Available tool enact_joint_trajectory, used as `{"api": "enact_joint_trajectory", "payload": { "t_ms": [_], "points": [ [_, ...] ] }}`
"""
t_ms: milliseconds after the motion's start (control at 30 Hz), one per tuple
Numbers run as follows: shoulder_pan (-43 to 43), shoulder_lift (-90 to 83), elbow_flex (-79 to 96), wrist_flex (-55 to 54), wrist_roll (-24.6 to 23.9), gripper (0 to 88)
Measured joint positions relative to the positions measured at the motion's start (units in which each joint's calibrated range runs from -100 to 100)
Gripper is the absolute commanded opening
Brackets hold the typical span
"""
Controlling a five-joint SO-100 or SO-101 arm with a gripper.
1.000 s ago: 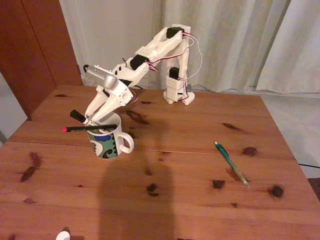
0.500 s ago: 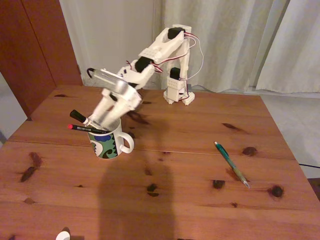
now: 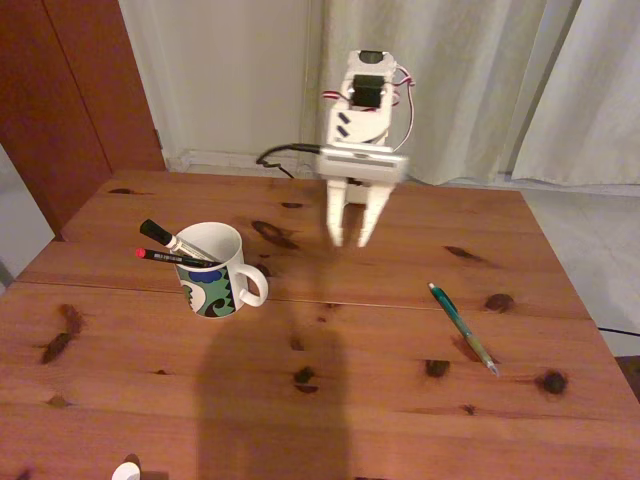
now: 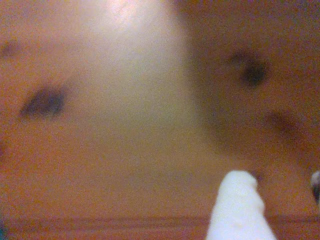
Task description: Clean up the desk and place the pens and markers into the cup
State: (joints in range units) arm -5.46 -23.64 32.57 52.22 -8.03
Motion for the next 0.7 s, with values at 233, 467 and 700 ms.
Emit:
{"api": "enact_joint_trajectory", "payload": {
  "t_ms": [233, 467, 700],
  "points": [
    [-7.8, 2.4, -0.1, 5.1, 0.2, 11.5],
    [-13.9, 11.2, -0.5, 5.1, 0.0, 11.5],
    [-17.1, 21.7, -4.8, 5.1, 0.0, 11.5]
  ]
}}
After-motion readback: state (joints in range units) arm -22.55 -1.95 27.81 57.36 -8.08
